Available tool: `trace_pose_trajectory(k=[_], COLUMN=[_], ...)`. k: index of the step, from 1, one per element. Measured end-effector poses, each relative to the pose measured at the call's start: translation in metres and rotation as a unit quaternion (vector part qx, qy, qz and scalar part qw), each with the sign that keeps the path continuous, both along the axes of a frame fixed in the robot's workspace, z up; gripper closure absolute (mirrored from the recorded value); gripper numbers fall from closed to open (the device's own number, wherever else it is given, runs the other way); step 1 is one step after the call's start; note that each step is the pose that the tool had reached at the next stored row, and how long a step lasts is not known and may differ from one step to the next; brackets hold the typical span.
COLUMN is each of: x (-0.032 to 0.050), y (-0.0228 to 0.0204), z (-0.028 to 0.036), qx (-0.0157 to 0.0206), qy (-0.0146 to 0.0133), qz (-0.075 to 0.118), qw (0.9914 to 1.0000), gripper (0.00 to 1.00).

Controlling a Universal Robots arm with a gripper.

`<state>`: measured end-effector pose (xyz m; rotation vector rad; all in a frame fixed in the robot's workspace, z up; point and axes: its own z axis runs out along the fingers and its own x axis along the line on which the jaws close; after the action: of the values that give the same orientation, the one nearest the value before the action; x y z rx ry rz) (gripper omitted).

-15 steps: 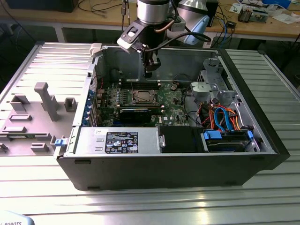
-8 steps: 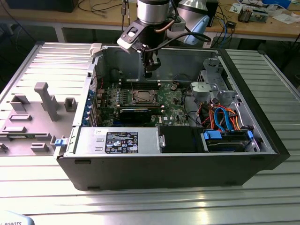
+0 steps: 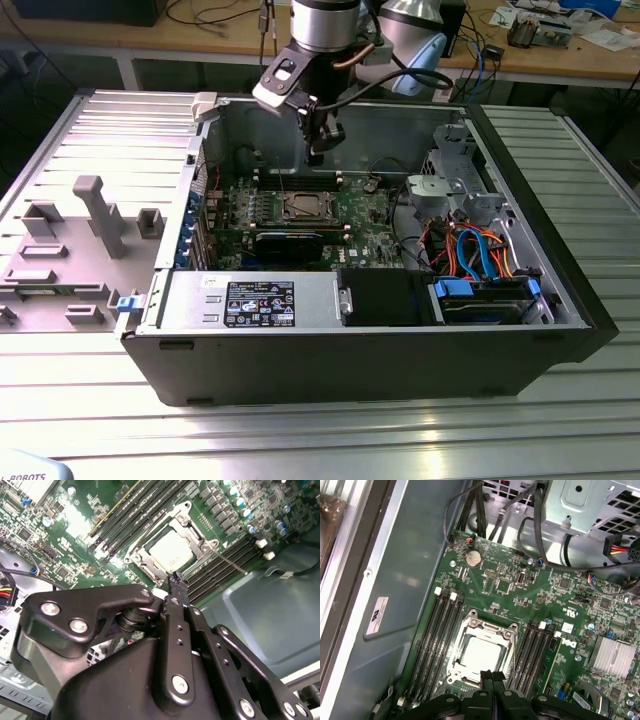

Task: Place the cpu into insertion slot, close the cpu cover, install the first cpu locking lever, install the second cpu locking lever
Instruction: 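Install the first cpu locking lever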

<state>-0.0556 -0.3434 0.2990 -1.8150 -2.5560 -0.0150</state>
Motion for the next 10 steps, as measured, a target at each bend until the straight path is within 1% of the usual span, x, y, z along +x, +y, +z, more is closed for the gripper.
trace_pose_trajectory(k=[3,7,10], x=[-0.0042,-0.0121,-0.0136], y=[0.0,0.0,0.0], z=[0.0,0.0,-0.0001], qx=[0.0,0.0001,0.0001], qy=[0.0,0.0,0.0], qz=[0.001,0.002,0.005], qw=[1.0,1.0,0.99999], gripper=[0.89,0.89,0.89])
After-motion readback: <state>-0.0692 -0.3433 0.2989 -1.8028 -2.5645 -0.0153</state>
